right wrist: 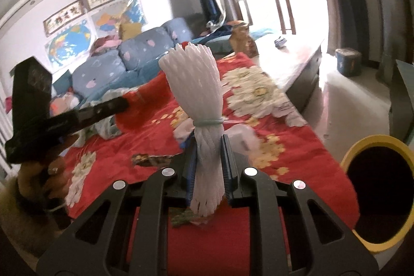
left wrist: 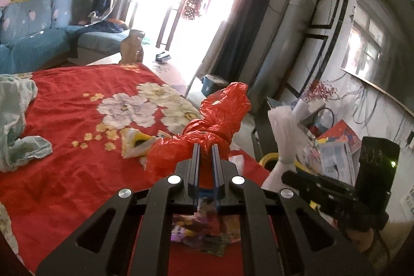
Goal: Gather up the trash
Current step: 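Carry the foam bundle and red bag over the yellow-rimmed bin with both tools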
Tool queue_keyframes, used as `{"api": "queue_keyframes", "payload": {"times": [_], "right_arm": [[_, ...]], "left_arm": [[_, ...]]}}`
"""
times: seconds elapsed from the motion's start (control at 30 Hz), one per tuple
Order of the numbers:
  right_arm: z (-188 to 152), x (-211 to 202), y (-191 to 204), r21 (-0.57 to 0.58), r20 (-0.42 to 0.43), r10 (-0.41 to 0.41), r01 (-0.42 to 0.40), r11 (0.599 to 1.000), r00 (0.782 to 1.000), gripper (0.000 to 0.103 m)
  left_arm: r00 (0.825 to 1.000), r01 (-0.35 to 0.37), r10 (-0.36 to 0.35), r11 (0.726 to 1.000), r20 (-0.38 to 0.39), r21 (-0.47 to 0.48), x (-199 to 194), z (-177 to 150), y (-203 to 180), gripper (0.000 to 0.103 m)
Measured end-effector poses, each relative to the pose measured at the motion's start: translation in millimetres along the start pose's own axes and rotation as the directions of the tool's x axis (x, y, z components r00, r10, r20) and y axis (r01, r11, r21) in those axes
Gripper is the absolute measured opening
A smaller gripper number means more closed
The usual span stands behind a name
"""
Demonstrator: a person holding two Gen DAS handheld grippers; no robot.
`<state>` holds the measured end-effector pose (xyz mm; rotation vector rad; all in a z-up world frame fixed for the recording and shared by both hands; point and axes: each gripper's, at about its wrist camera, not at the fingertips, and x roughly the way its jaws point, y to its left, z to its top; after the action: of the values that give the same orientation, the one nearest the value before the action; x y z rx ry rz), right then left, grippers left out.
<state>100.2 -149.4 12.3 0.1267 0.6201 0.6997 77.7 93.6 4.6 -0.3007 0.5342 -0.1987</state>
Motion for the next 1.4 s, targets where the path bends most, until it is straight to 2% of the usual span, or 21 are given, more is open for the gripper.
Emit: {"api": "queue_keyframes", "payload": {"times": [0.37,0.67,1.13,1.4], "right_arm": [[9,-29,-51,0.075,0.070,-0.113,0.108,0.991,0.991,0.013],[10,-48,-81,0.143,0.106,-0.176,0.160,0.977,0.979,0.013],[6,-65,-128,0.255,0.112,-0.285,0.249,0.934,0.952,0.013],[1,-71,-153,0.316,0.102,-0.321,0.275,0.908,0.942,0.013]], "left_arm": [[0.999,0.029,-0.026,0.997,-0.047,0.067,18,-7,-44,0.008],[0.996,0.056,-0.049,0.993,-0.070,0.108,29,-12,-70,0.008],[0.989,0.099,-0.082,0.986,-0.121,0.136,56,-22,-108,0.008],[0.983,0.117,-0.093,0.981,-0.156,0.155,73,-29,-127,0.008]]}}
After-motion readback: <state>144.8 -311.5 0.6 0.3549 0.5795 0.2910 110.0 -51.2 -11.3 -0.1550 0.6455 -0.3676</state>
